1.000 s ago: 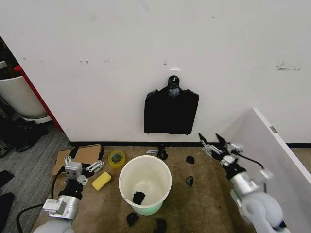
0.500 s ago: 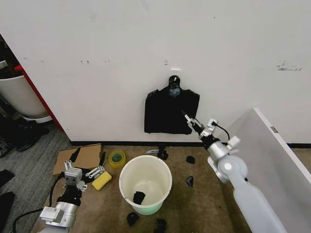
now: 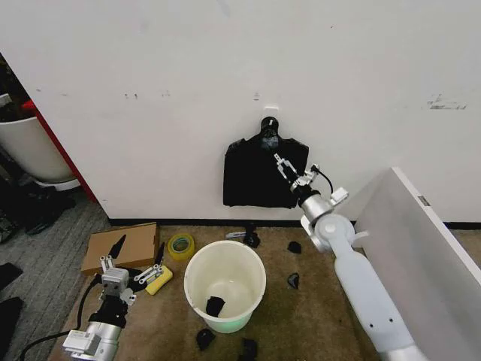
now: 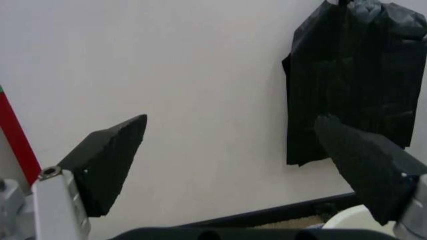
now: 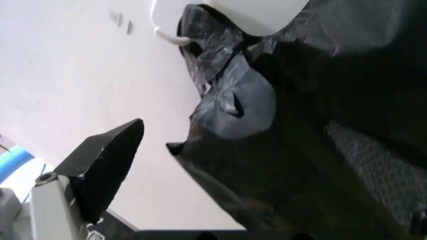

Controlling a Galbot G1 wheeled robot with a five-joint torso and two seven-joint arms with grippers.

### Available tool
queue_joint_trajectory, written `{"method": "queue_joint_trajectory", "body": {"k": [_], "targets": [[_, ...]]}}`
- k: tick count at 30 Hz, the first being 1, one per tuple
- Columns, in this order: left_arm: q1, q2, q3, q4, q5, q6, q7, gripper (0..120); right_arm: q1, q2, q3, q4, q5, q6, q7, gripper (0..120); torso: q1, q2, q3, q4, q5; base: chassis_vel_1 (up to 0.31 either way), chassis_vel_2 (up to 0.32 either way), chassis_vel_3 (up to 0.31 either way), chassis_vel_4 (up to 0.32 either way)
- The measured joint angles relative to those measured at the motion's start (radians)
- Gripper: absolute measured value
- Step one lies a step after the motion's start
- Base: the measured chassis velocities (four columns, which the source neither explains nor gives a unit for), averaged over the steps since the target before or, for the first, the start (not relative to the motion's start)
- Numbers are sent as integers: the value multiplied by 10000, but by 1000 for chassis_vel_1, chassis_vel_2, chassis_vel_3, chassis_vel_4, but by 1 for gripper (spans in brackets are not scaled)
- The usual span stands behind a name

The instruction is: Place the garbage bag over the trash bin.

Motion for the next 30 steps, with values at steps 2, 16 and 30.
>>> {"method": "queue_joint_trajectory", "body": {"k": [2, 16, 30], "targets": [[-30, -12, 6, 11, 6, 1, -3, 99, 146, 125, -12, -209, -71, 18, -2, 100, 0, 0, 0, 0, -2, 0, 0, 0, 0], [-63, -182, 29, 30, 21, 25, -22, 99, 653, 782, 113, -891, -330, 157, 49, 97, -1, 0, 0, 1, -1, 0, 0, 0, 0], [-117, -255, 111, 180, 21, -69, -78, 99, 625, 841, 196, -842, -448, 213, 8, 46, -1, 0, -1, 0, 0, 0, 0, 0, 0]]}}
